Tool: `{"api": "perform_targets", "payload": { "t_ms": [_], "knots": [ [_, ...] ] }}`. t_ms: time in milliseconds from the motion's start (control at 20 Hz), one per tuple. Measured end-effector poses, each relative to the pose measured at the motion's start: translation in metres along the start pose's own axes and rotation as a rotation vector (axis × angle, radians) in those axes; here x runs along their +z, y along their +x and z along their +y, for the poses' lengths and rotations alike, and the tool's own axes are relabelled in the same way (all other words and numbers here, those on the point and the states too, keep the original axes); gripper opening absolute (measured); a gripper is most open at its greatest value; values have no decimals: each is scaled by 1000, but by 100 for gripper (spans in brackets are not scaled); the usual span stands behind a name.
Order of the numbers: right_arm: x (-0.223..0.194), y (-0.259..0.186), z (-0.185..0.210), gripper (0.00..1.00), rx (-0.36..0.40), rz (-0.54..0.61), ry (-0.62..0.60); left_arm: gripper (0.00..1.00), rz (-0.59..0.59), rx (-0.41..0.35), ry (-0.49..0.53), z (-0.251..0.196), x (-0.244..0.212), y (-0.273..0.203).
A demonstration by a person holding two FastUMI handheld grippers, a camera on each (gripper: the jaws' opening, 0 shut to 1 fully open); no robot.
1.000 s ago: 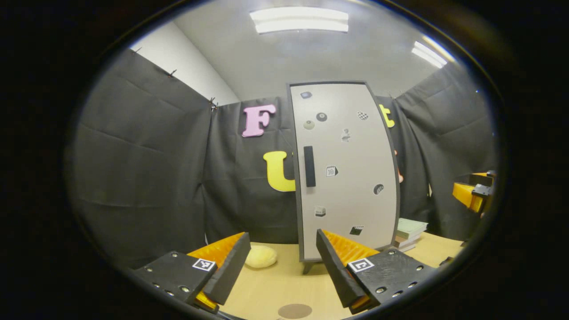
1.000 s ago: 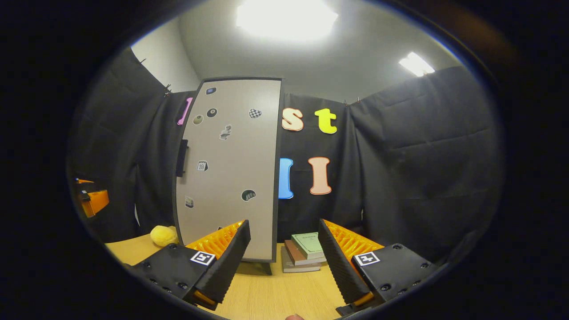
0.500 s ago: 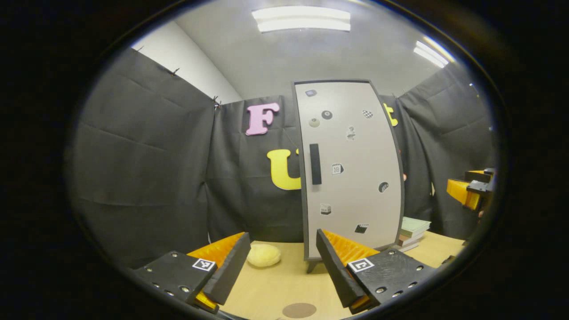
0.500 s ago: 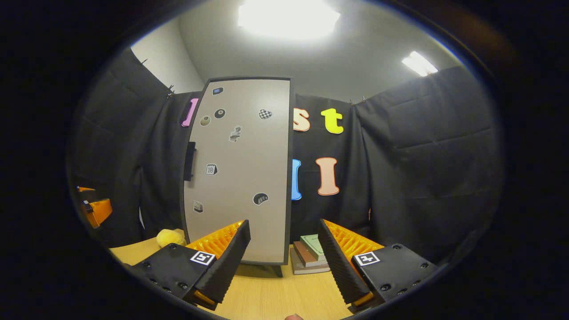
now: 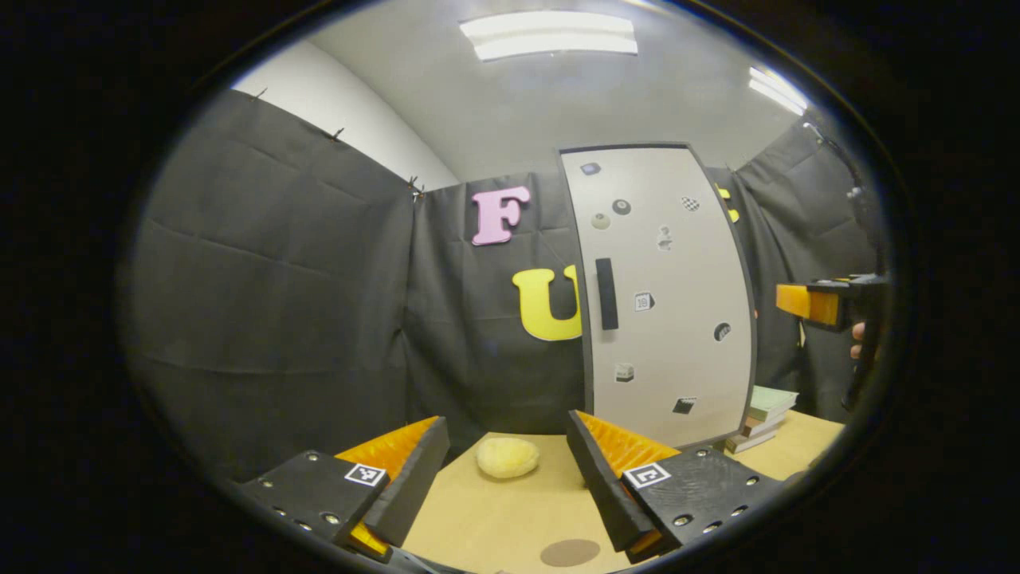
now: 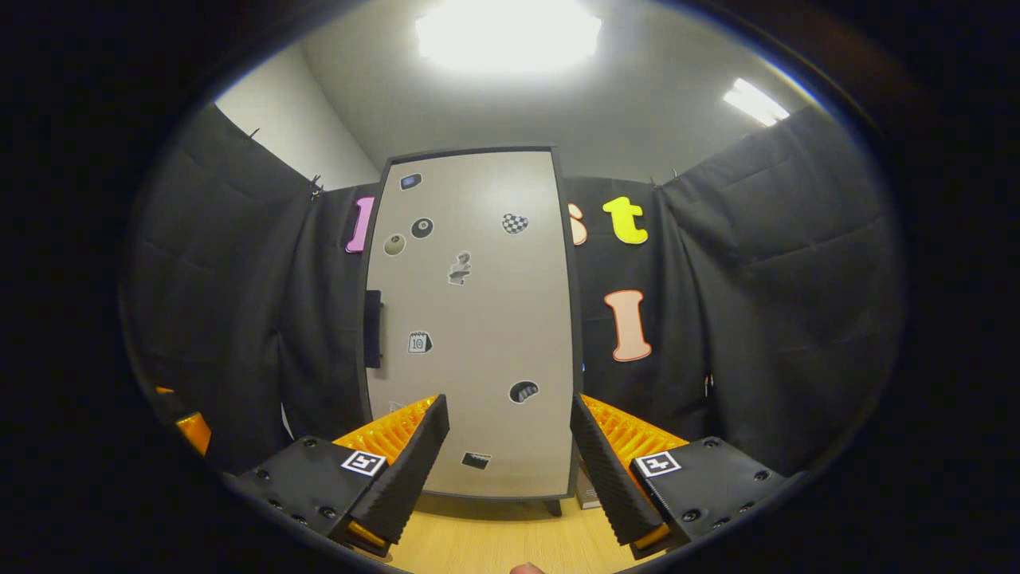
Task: Open the cabinet door with the right hand, grasp the bottle in the cabinet with the left hand and place it on the coaster, then close the cabinet door with the right hand.
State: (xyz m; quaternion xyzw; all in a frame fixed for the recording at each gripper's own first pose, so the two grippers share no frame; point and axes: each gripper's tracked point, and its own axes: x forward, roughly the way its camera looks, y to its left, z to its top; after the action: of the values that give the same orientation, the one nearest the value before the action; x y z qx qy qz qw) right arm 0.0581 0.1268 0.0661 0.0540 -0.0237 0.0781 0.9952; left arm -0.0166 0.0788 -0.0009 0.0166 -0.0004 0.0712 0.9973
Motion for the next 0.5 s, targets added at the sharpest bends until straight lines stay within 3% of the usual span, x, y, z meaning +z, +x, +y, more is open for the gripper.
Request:
{"api": "perform_targets", "payload": {
  "t_ms": [100, 500],
  "knots": [
    [9, 17, 17, 98, 28, -16, 14, 87, -1, 33, 7, 15, -1, -4],
    [21, 83, 92, 97, 128, -8, 38, 87, 29, 191, 39, 84, -14, -29]
  ]
}}
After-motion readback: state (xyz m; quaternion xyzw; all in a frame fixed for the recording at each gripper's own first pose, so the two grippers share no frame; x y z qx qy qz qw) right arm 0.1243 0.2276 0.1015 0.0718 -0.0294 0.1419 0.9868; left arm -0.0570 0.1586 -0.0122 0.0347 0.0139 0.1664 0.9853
